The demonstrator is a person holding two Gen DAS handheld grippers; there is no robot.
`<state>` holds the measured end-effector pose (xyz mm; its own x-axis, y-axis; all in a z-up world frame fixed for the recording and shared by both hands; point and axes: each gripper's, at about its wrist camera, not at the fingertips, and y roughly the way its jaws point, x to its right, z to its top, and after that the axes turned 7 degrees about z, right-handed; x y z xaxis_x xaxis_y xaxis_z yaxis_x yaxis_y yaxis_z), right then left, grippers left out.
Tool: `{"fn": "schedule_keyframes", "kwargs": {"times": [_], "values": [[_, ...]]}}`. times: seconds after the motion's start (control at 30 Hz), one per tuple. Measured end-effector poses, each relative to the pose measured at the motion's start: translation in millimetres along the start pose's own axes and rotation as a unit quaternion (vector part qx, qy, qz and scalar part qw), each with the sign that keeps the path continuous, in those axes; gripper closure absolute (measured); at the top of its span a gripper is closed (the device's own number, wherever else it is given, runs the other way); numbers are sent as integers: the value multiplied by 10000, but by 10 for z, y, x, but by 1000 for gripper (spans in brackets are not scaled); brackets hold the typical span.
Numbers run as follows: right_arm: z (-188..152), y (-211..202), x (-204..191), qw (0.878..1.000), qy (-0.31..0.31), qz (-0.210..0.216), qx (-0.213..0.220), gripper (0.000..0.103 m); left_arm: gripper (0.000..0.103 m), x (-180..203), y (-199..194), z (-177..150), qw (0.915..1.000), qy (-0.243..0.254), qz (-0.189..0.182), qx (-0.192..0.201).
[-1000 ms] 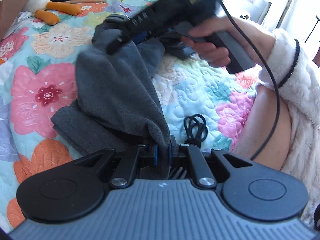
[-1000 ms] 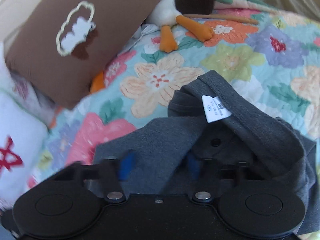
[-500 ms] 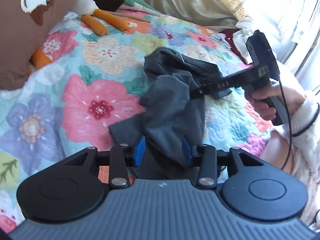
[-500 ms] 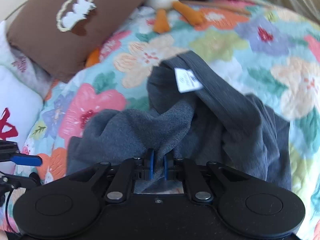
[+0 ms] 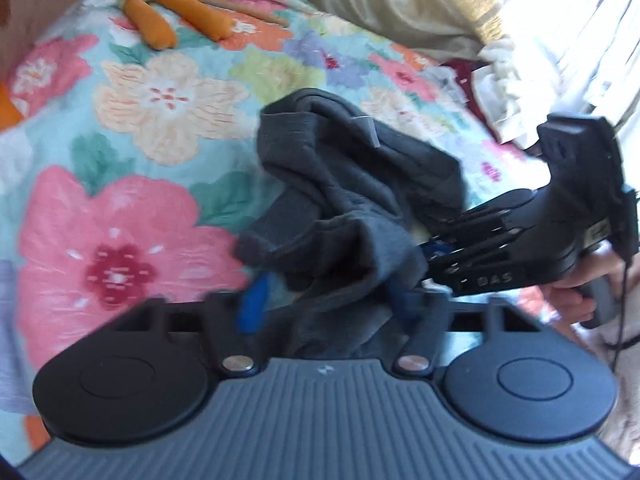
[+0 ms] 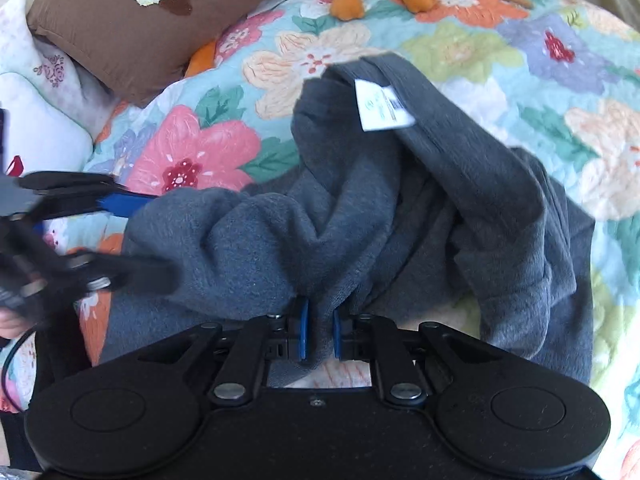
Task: Fold clothes
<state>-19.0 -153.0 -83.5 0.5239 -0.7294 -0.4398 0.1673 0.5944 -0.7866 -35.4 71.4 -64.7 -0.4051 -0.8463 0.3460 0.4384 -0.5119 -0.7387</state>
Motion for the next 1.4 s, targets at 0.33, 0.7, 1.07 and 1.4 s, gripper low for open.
{"fn": "schedule_keyframes", "kwargs": {"times": [0.33,0.7,1.07,1.4], "values": [[52,-445,200,9883,89,825,1279,53,95,242,-318,-158,9979,594,103,237],[506,-13,53,9780,-706,-1153,1589,41,93,91,-101,-99,9980,236,-170,-553],[287,-322,165,9599,-456,-1783,2115,84,100,43,-57,238,9992,377,-145,-18],[639,-861,-168,8812,-1017,-2581,3827,85,100,-576,-874,1087,9706,377,1351,1957]]}}
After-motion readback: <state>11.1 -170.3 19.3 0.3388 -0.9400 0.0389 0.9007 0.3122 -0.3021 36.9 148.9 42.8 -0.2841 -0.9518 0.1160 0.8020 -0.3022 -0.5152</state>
